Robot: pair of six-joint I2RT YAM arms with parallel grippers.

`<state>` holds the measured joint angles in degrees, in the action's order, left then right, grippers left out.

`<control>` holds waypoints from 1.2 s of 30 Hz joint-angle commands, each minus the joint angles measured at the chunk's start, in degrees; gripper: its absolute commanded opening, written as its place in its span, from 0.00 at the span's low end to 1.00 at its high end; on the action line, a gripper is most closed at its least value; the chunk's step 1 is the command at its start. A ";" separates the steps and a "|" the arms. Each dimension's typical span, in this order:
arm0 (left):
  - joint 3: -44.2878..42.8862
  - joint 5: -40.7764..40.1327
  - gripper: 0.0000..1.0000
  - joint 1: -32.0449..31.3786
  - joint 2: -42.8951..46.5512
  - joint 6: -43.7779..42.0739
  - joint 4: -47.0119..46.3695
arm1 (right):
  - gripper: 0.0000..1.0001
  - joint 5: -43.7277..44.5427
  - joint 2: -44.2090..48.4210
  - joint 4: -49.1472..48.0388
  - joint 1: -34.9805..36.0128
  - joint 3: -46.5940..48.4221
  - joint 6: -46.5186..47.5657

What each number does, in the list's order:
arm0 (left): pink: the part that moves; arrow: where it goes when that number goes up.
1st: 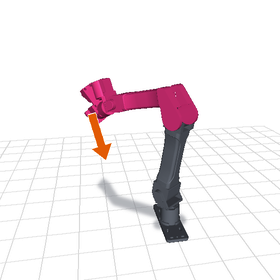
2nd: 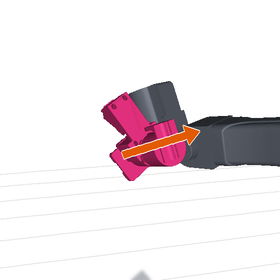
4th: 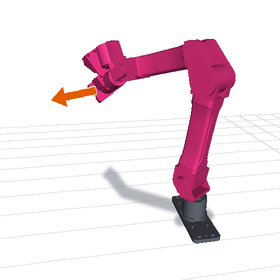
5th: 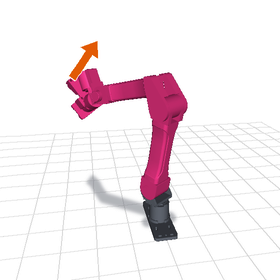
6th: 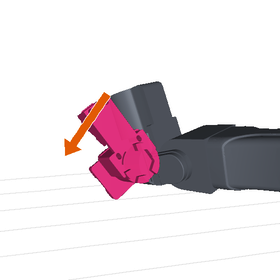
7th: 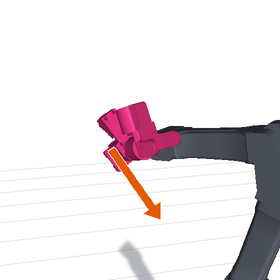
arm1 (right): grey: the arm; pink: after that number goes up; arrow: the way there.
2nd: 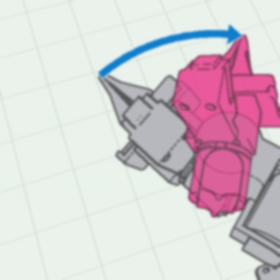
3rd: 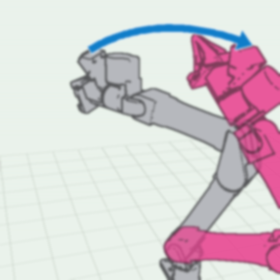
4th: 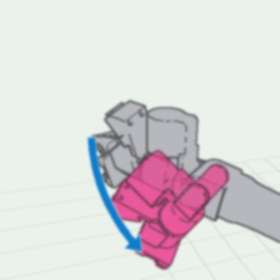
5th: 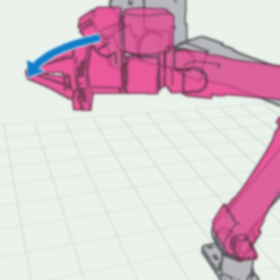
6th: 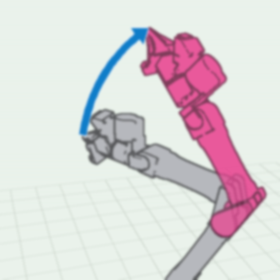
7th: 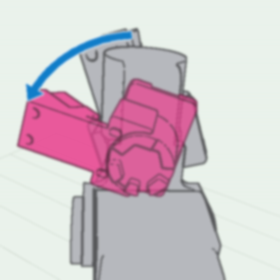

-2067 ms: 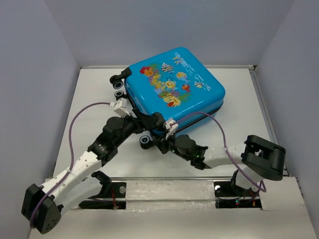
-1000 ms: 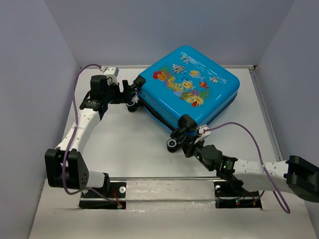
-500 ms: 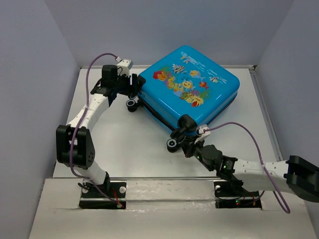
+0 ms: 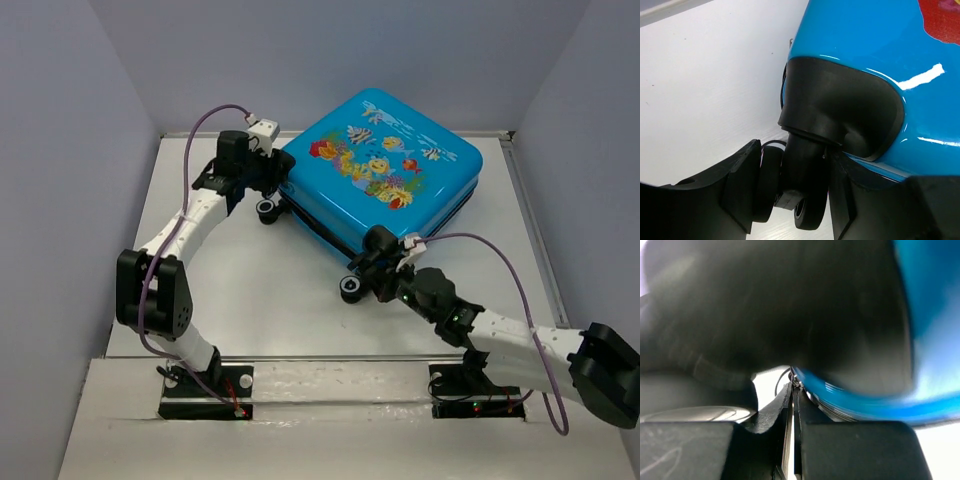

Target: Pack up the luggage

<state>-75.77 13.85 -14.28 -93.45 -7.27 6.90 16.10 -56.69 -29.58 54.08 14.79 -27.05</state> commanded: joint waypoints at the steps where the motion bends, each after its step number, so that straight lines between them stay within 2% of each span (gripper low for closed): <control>1: 6.59 -10.15 0.06 -3.90 0.90 14.73 0.49 | 0.07 -15.29 -1.14 -5.75 -13.19 8.23 1.47; 3: 9.66 -11.11 0.06 -7.50 2.30 17.80 0.40 | 0.07 -22.84 -2.37 -5.75 -18.37 10.25 1.30; 4: 11.67 -11.12 0.06 -10.47 3.35 18.86 0.31 | 0.07 -25.91 -3.77 -5.75 -23.80 12.00 1.12; 6: 15.19 -9.03 0.06 -12.25 5.46 20.98 -0.82 | 0.07 -34.09 -5.44 -5.75 -29.10 13.77 0.59; 7: 20.26 -6.58 0.06 -12.52 8.17 23.94 -4.66 | 0.07 -36.73 -7.02 -5.75 -33.30 15.34 0.68; 8: 22.57 -4.03 0.06 -12.78 9.41 25.45 -6.18 | 0.07 -40.49 -7.90 -5.75 -34.91 16.14 1.12; 11: 31.08 1.70 0.06 -14.71 14.95 30.37 -13.74 | 0.07 -41.50 -7.74 -2.94 -35.72 16.24 2.96; 12: 32.42 2.58 0.06 -15.59 17.31 31.95 -16.36 | 0.07 -43.24 -7.30 -6.85 -35.72 14.50 0.36; 14: 34.71 4.60 0.06 -15.60 18.90 33.79 -19.36 | 0.07 -40.82 -6.08 -9.41 -33.10 9.67 -2.82; 15: 35.24 6.35 0.06 -15.95 20.22 35.90 -21.73 | 0.07 -30.96 -4.41 -10.66 -25.94 5.65 -3.18; 17: 35.25 8.29 0.06 -16.91 21.11 38.18 -24.72 | 0.07 -15.84 -6.66 -11.54 -14.17 4.72 -1.62; 21: 33.58 12.33 0.06 -20.34 22.61 44.17 -30.88 | 0.07 -1.97 -17.10 -12.95 -4.53 12.62 0.76; 25: 34.19 15.85 0.06 -21.49 25.93 50.50 -39.12 | 0.07 1.91 -28.44 -13.82 -0.05 21.57 1.56; 27: 35.07 16.12 0.06 -21.58 27.44 51.65 -40.03 | 0.07 8.49 -31.54 -12.87 2.68 24.40 2.44; 31: 38.76 16.83 0.06 -21.84 31.39 55.77 -43.70 | 0.07 3.00 -36.64 -14.71 2.69 27.48 1.73; 32: 40.59 17.00 0.06 -22.19 32.62 56.74 -45.11 | 0.07 0.02 -39.00 -16.80 3.21 29.32 2.08; 33: 41.13 17.18 0.06 -23.15 33.06 57.36 -46.26 | 0.07 -6.63 -40.59 -18.13 3.22 30.55 2.52; 36: 42.54 16.22 0.06 -23.77 35.96 59.03 -47.15 | 0.07 -15.18 -46.47 -20.42 7.77 36.42 2.79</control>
<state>-33.21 11.35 -33.10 -63.42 46.30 -25.17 20.47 -95.92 -40.80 56.73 40.86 -25.71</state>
